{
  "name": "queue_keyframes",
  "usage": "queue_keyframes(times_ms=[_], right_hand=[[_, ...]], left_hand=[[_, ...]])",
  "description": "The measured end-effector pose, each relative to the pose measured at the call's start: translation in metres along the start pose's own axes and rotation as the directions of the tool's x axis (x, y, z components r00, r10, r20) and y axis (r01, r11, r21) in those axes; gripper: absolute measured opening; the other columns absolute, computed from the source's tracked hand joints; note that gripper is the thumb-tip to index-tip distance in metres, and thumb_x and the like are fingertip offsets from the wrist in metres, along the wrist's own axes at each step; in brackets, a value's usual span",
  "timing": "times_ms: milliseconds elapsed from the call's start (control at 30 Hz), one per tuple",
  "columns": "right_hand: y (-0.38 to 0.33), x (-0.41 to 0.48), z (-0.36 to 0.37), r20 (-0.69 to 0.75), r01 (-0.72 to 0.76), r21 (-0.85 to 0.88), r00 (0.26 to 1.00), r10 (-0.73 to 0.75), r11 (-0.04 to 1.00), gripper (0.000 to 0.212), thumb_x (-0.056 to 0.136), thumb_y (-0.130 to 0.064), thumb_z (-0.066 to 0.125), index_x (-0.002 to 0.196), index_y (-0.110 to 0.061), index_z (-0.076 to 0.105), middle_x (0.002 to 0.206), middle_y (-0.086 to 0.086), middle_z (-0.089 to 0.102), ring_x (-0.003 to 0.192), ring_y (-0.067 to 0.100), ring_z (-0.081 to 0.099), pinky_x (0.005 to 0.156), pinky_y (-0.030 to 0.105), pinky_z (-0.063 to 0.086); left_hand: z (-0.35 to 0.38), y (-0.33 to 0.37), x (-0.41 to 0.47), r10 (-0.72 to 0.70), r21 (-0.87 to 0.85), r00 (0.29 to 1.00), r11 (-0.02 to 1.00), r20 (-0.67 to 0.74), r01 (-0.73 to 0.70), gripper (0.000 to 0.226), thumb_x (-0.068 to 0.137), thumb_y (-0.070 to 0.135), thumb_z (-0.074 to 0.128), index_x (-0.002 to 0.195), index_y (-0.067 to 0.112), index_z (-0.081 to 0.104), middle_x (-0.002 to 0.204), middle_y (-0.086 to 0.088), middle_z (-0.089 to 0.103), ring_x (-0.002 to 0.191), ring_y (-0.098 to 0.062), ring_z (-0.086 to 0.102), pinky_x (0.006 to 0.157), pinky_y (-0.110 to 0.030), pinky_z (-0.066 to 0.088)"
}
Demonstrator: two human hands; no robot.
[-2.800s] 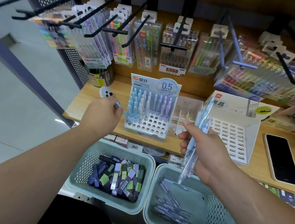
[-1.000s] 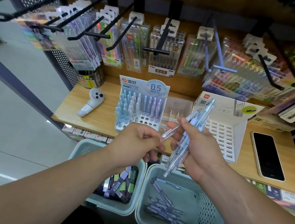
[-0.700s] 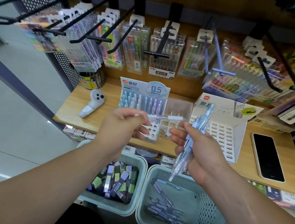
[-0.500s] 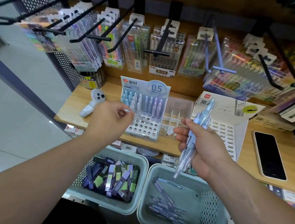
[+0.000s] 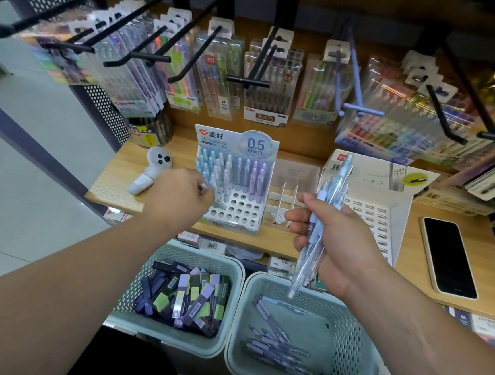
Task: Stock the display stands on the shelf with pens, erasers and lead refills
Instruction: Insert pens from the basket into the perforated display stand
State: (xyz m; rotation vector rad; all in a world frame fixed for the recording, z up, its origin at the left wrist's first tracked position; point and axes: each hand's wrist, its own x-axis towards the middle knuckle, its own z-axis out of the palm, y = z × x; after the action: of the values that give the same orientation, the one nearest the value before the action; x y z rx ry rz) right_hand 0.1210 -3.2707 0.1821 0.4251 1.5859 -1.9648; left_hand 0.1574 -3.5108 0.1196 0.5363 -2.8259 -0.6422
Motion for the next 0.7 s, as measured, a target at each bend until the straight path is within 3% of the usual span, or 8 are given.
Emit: queue_keyframes(times_ms=[67,133,200,300,467,567,633,700], right_hand=[[0.000,0.000,-0.001,0.003,0.000,-0.004,1.000,0.000,1.000,0.013,0.098,-0.017,0.063,0.110,-0.011,0.064,0.072,0.009,0.072,0.058,0.014,0.060,0.052,0.025,0.043],[0.000,0.001,-0.002,0.005,0.001,-0.009,1.000,-0.001,1.000,0.014,0.098,-0.017,0.064,0.111,-0.012,0.064,0.072,0.009,0.072,0.057,0.014,0.060,0.052,0.025,0.043],[0.000,0.001,-0.003,0.005,0.002,-0.014,1.000,-0.001,1.000,0.014,0.098,-0.017,0.064,0.111,-0.013,0.064,0.073,0.010,0.072,0.058,0.014,0.060,0.053,0.025,0.044],[-0.001,0.003,-0.003,0.006,0.005,-0.018,1.000,-0.004,1.000,0.015,0.098,-0.018,0.064,0.112,-0.012,0.064,0.073,0.010,0.072,0.058,0.014,0.060,0.052,0.025,0.044],[-0.001,0.005,-0.005,0.012,0.000,-0.017,1.000,0.000,1.000,0.019,0.097,-0.019,0.064,0.115,-0.010,0.064,0.073,0.010,0.072,0.057,0.014,0.061,0.051,0.025,0.045],[-0.003,0.004,-0.005,0.047,-0.016,0.031,0.999,0.014,0.999,0.014,0.098,-0.018,0.062,0.106,-0.006,0.065,0.075,0.012,0.073,0.058,0.016,0.065,0.052,0.025,0.050],[-0.005,0.003,-0.002,0.071,-0.019,0.106,0.997,0.011,0.994,0.013,0.100,-0.017,0.060,0.100,-0.004,0.064,0.079,0.015,0.075,0.061,0.017,0.069,0.056,0.026,0.057],[-0.006,0.002,0.001,0.082,-0.003,0.173,0.997,-0.011,0.985,0.015,0.101,-0.017,0.058,0.099,-0.003,0.064,0.084,0.017,0.076,0.065,0.019,0.072,0.064,0.028,0.061]], left_hand=[[0.004,0.001,0.002,0.012,0.000,1.000,1.000,-0.005,-0.012,0.037,0.088,0.022,0.068,0.055,0.017,0.052,0.053,-0.001,0.057,0.054,-0.024,0.055,0.055,-0.037,0.051],[0.007,0.003,0.004,0.012,-0.043,1.000,0.999,-0.028,-0.014,0.015,0.087,0.021,0.072,0.075,0.013,0.069,0.059,0.005,0.060,0.064,-0.023,0.062,0.064,-0.036,0.054],[0.008,0.005,0.007,0.014,-0.084,0.998,0.996,-0.062,-0.019,0.013,0.085,0.021,0.076,0.090,0.011,0.072,0.060,0.011,0.058,0.067,-0.019,0.063,0.069,-0.032,0.053],[0.010,0.007,0.009,0.013,-0.126,0.997,0.992,-0.076,-0.022,0.013,0.084,0.020,0.078,0.090,0.014,0.068,0.062,0.019,0.056,0.065,-0.012,0.059,0.070,-0.029,0.051],[0.011,0.009,0.008,-0.012,-0.136,0.998,0.991,-0.061,0.004,0.022,0.085,0.022,0.078,0.102,0.014,0.066,0.066,0.013,0.061,0.064,-0.006,0.056,0.063,-0.026,0.042],[0.002,0.023,0.002,-0.046,-0.211,0.996,0.977,-0.077,0.029,0.022,0.085,0.029,0.077,0.097,0.019,0.062,0.065,0.006,0.062,0.063,-0.007,0.057,0.060,-0.028,0.042],[-0.008,0.043,-0.005,-0.045,-0.358,0.999,0.933,-0.004,0.041,0.019,0.088,0.037,0.073,0.085,0.021,0.063,0.063,0.002,0.063,0.060,-0.011,0.059,0.058,-0.028,0.046],[-0.018,0.067,-0.016,-0.003,-0.527,0.965,0.837,0.263,0.146,0.024,0.092,0.041,0.067,0.080,0.019,0.068,0.062,0.003,0.066,0.052,-0.009,0.055,0.050,-0.022,0.044]])
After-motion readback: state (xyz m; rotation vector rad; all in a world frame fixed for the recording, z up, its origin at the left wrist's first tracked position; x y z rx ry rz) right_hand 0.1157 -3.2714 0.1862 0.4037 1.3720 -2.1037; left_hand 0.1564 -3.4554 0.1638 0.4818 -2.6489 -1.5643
